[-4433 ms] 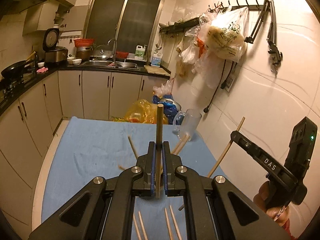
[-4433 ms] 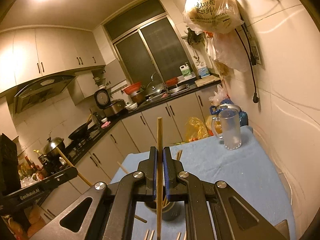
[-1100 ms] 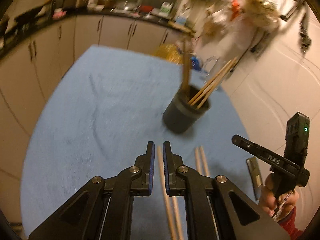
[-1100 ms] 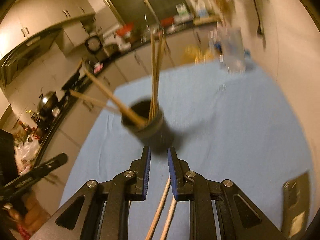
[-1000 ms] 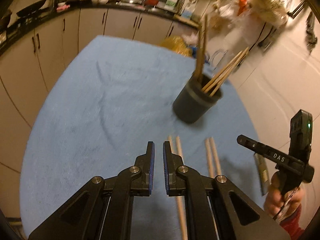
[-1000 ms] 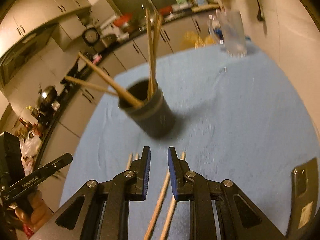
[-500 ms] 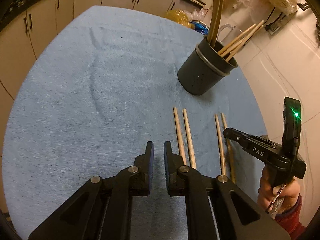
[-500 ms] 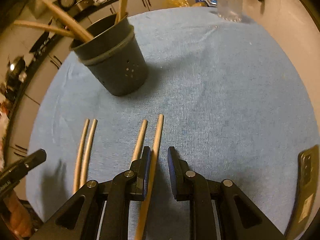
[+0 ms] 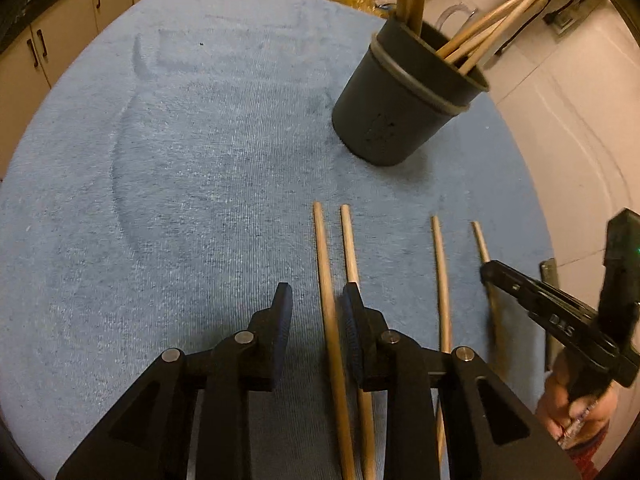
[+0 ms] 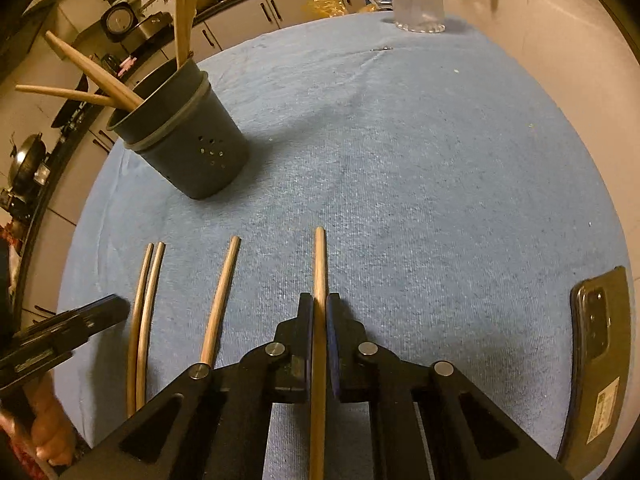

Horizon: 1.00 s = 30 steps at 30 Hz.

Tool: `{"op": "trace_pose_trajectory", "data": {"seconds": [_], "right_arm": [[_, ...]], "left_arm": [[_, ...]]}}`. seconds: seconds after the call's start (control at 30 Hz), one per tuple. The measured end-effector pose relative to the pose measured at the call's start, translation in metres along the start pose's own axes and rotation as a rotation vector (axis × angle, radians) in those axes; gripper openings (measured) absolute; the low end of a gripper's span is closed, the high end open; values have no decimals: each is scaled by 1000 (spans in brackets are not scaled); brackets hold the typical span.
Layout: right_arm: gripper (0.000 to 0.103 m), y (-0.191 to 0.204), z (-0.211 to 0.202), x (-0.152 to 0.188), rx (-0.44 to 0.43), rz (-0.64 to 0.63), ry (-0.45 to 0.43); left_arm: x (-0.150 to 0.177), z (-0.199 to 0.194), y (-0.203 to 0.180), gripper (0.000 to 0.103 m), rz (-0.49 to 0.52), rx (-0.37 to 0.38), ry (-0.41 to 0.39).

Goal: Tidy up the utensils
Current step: 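Move the right gripper to the loose chopsticks and close on one, then lift the chopstick upright with the right gripper over the grey holder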

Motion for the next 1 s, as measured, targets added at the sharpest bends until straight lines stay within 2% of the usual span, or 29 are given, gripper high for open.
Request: {"op": "trace_pose_trajectory", "data": {"seconds": [0.2, 0.27, 0.33, 0.4, 0.47, 0.57, 0.67, 0.83, 1.0], "right_arm": [[7, -2, -1, -2, -12, -9, 4], [8, -6, 2, -9, 0, -10, 12], [8, 2, 5, -8, 26, -40, 20], [8, 6, 7, -8, 39, -47, 21], [7, 7, 8, -10, 41, -53, 21], [7, 9, 0, -12, -5, -28, -1], [7, 15, -24, -23, -26, -29, -82], [7, 27, -67, -38, -67, -37, -221], [7, 45, -106, -43, -79, -73, -362]], "left_arm": [[-8, 6, -7, 17, 54, -90, -30], [-9, 8, -9, 7, 82, -144, -47], [-9, 8, -10, 7, 98, -173, -63], [-9, 7, -8, 7, 85, -161, -68], [-5, 3, -4, 6, 53, -111, -61], [-4, -18, -1, 6, 46, -56, -113], [-8, -48, -2, 6, 37, -6, -174], [-11, -106, -8, 6, 50, 39, -301], [-7, -150, -11, 6, 67, 68, -391]]}}
Point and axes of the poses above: each gripper's, at about its wrist camera, not at the fingertips, and z roughly the way its jaws point, y to its left, x to its underside, the point moved 8 cm from there along z, roughly the way its jaws point, and after that the axes turned 10 degrees about -z, right-handed, at the moved point
